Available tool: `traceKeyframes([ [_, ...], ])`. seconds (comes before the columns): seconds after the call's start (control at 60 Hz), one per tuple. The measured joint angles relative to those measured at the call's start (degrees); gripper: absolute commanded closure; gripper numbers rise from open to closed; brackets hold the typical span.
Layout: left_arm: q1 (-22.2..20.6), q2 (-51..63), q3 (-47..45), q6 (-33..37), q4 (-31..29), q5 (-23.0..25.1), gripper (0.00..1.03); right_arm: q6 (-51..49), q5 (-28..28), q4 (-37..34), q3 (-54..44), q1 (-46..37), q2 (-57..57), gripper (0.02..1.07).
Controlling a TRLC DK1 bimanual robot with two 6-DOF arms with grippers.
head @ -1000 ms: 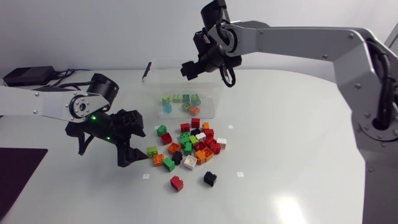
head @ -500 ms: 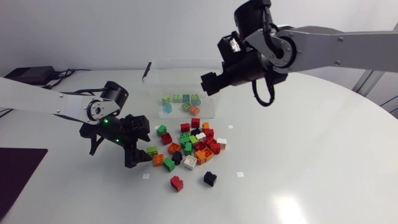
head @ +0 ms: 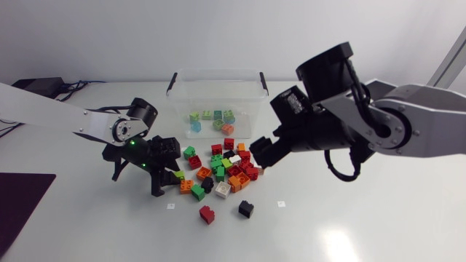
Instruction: Place the duplo bricks in the container
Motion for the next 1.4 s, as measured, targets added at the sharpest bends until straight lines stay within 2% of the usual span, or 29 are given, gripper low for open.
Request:
traceKeyframes([
  [0.067, -0.2, 0.2, 0.0, 0.0, 0.0, 0.0, 0.83, -0.4, -0.2, -0.1, -2.1, 1.1, -0.2, 0.11],
  [0.133, -0.5, 0.3, 0.0, 0.0, 0.3, -0.3, 0.87, -1.0, -0.3, -0.1, -4.0, 2.3, -0.2, 0.11],
  [0.35, -1.0, 0.3, 0.0, -0.1, 0.4, -0.4, 0.88, -2.2, -0.3, -0.7, -7.4, 5.6, 0.3, 0.11],
  [0.517, -0.5, -1.5, 0.1, -0.1, -2.9, -1.9, 0.89, -2.3, -0.3, -0.7, -7.5, 8.2, 4.7, 0.11],
  [1.0, 1.1, -12.3, 0.7, -0.8, -9.0, -2.2, 0.89, -3.8, 0.6, -1.4, -5.0, 9.6, 16.7, 0.17],
  [1.05, 1.1, -13.8, 1.5, -1.7, -9.6, -2.2, 0.89, -4.3, 0.6, -1.4, -4.4, 9.6, 17.6, 0.22],
  [1.167, 1.1, -16.8, 3.3, -3.3, -10.8, -2.2, 0.88, -4.9, 0.8, -1.4, -2.6, 9.6, 19.7, 0.23],
  [1.2, 1.1, -17.8, 4.0, -3.8, -11.2, -2.2, 0.88, -4.9, 0.8, -1.4, -2.2, 9.6, 20.3, 0.30],
  [1.4, 1.1, -19.3, 9.0, -9.2, -11.7, -1.3, 0.88, -6.0, 0.8, -1.4, -0.3, 9.6, 23.1, 0.54],
])
